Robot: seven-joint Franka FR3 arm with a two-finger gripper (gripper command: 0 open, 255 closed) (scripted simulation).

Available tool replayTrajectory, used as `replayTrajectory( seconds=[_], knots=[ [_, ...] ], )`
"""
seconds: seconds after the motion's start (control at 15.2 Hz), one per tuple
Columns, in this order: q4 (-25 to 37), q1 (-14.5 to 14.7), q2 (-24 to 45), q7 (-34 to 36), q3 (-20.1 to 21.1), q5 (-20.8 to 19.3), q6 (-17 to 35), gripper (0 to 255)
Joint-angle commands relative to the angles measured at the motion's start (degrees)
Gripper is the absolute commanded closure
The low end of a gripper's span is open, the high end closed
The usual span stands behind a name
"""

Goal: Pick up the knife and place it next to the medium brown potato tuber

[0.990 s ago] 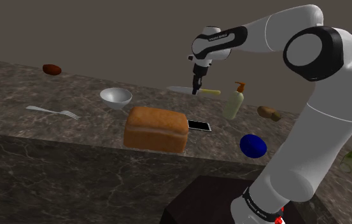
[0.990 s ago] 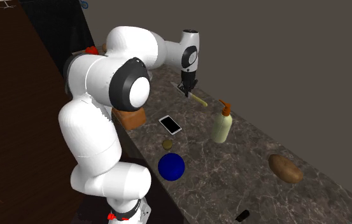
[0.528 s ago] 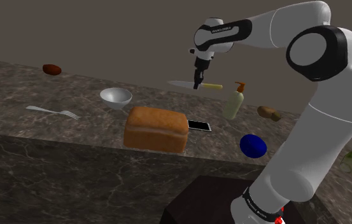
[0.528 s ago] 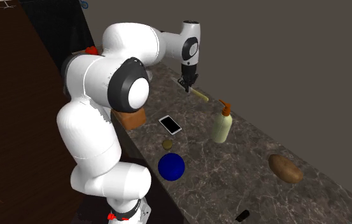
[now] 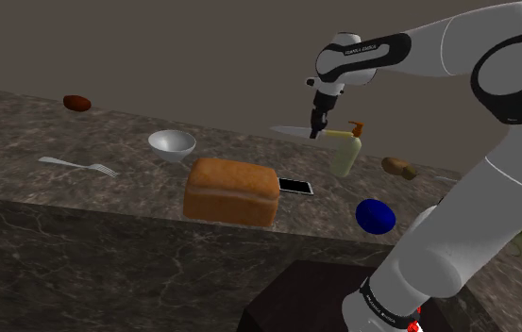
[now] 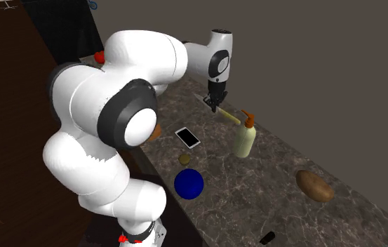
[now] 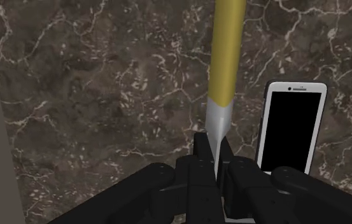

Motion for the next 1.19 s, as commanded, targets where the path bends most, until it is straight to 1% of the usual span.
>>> replayTrajectory(
  seconds=[0.0, 0.53, 0.79, 1.12],
  knots=[
    [-2.8, -1.1, -2.8, -1.4, -1.0, -1.4, 0.3, 255],
    [-11.0, -6.3, -12.5, -7.7, -5.4, -7.2, 0.2, 255],
    [-13.5, -9.2, -16.3, -11.5, -7.9, -10.1, -0.3, 255],
    [-15.2, -12.8, -19.9, -17.0, -11.7, -13.4, -1.2, 255]
  ],
)
